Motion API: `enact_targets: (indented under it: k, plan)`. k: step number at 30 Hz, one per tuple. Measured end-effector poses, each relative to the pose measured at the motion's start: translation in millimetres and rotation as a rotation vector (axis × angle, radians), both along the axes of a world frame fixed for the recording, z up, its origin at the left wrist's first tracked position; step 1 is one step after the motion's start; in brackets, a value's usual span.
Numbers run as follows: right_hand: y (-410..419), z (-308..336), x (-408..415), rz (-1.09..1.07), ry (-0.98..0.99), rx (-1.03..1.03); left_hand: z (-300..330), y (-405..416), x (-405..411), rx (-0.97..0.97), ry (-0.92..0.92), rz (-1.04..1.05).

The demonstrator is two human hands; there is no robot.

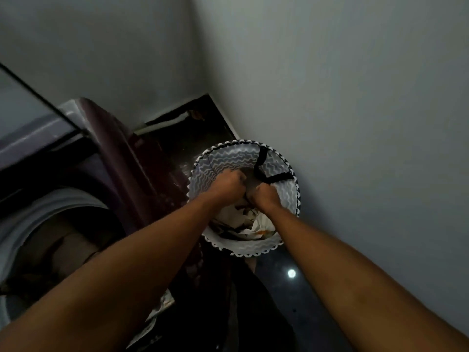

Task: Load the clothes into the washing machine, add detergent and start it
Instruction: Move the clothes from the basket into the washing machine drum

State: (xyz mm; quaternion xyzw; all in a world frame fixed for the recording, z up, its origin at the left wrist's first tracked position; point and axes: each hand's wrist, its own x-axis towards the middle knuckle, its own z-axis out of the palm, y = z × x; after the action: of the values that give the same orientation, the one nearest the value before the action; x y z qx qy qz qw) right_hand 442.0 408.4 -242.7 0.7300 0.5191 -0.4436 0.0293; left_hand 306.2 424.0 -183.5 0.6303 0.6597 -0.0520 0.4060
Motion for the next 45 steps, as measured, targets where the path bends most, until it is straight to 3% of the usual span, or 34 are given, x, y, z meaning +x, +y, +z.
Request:
enact_targets:
  k: [6,14,17,22,26,31,35,38,42,45]
  plan:
    - [6.7,-64.4,5.6,0.327,-0.124,0.047,-73.0,16.4,23.4,-0.056,0.093,-0.165]
    - [22.8,-122.2,7.6,0.497,-0.289,-0.017,-119.2,24.5,25.6,-0.058,0.180,-0.231]
    - [21.4,-124.7,9.6,0.454,-0.271,0.052,-123.7,25.0,15.6,-0.109,0.167,-0.300]
    - [15.1,-87.7,-3.4,0.139,-0.128,0.079,-84.6,37.2,3.4,-0.162,0.142,-0.466]
    - [25.0,-33.1,-19.4,-0.142,-0.005,0.078,-60.9,24.7,-5.8,-0.141,0.093,-0.303]
    - [34.5,52.6,-25.8,-0.021,0.239,0.029,-6.9,-6.8,-14.4,-0.068,-0.101,-0.039]
    - [35.6,100.1,-23.6,-0.222,0.512,0.096,36.0,-16.8,-21.3,0.081,-0.291,0.158]
    - [33.0,130.6,-28.2,-0.448,0.711,0.169,71.8,-23.1,-32.5,0.200,-0.309,0.299]
    - [26.2,161.3,-34.9,-0.533,0.841,0.153,110.0,-22.6,-51.7,0.364,-0.321,0.367]
    - [20.5,171.4,-34.5,-0.445,0.820,0.064,129.3,-21.2,-61.1,0.389,-0.402,0.443]
